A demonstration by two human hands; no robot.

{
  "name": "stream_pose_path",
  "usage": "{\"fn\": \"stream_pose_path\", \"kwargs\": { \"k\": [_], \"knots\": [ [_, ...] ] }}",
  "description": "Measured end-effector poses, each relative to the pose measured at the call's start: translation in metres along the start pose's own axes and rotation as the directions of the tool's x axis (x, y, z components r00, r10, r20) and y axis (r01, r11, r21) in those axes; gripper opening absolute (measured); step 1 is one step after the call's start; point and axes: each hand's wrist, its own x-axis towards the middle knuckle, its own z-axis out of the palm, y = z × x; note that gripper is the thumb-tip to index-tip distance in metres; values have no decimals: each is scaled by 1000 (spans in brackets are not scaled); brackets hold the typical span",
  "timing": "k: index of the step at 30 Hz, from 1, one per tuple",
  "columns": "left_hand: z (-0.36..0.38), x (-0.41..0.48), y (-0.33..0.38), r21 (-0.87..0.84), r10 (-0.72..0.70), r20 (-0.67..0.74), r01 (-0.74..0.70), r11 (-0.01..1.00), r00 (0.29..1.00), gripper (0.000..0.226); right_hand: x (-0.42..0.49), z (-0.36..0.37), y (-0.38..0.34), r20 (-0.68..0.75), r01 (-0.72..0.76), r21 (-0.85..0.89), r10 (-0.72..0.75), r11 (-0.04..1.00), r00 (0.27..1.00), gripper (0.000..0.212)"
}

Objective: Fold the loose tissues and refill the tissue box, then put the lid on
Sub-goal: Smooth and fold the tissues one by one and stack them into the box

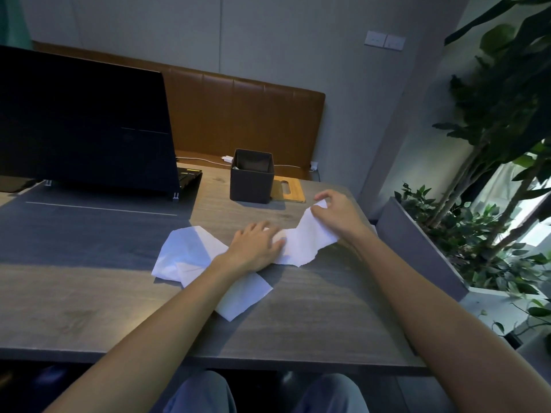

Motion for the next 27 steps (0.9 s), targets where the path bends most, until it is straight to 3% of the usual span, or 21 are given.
{"fn": "stream_pose_path", "kwargs": {
  "k": [5,8,13,18,23,27],
  "knots": [
    [-21,-8,-48,-90,-85,-194,69,994,977,36,6,30,-37,58,-3,-23,5,1000,998,31],
    [-20,-14,-63,-114,-151,-200,130,985,968,28,4,56,-54,155,-19,-9,20,1000,988,32],
    [-9,-22,-73,-90,-105,-216,87,992,971,27,0,90,-62,299,-62,0,59,998,952,27],
    [-7,-22,-74,-119,-98,-242,71,990,965,29,0,88,-50,252,-85,23,76,996,965,25],
    [-7,-26,-57,-85,35,-237,-57,995,971,42,-9,79,-14,104,108,-226,-86,968,991,21],
    [-2,-30,-39,127,193,-82,-182,975,978,50,-33,89,8,165,403,-300,-369,865,915,33]
  ]
}}
